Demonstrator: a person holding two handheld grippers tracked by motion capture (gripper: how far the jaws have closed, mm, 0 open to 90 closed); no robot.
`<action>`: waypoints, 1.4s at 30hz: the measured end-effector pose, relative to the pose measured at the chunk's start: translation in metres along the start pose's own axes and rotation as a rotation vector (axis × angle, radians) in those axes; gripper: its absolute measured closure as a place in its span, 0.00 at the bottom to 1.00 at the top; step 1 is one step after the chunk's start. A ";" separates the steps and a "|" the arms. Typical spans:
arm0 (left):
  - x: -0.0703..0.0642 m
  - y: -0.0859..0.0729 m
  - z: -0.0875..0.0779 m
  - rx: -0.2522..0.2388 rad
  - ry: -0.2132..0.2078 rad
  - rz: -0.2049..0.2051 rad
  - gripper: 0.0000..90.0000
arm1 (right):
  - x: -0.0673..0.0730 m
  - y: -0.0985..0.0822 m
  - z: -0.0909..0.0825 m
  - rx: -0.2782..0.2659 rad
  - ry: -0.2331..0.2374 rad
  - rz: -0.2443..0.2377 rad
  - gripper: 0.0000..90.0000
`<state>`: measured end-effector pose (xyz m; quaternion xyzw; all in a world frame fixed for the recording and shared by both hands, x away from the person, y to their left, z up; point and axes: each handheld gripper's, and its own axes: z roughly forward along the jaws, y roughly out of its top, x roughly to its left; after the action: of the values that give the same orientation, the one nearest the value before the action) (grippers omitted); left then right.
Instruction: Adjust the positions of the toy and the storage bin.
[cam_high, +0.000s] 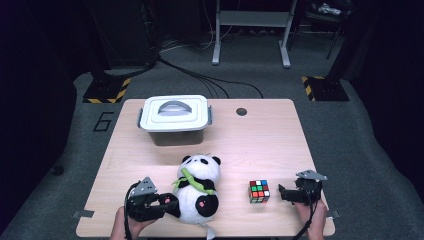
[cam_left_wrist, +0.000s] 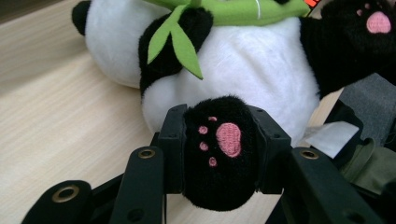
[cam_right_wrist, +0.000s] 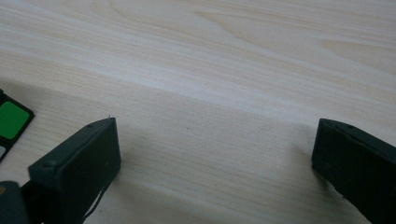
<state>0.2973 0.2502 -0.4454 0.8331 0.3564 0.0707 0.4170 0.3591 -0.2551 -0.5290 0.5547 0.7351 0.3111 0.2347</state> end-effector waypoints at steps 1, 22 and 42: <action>0.000 0.000 0.000 0.000 0.000 0.000 0.69 | 0.000 0.000 0.000 0.000 0.000 0.000 0.00; 0.040 0.013 -0.009 0.048 0.006 -0.001 0.66 | 0.000 0.000 0.000 0.000 0.000 0.000 0.00; 0.023 -0.004 -0.017 -0.034 0.117 -0.154 0.30 | 0.000 0.000 0.000 0.000 0.000 -0.001 0.00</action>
<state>0.3045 0.2777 -0.4414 0.7906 0.4418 0.0931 0.4136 0.3590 -0.2552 -0.5290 0.5542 0.7356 0.3108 0.2347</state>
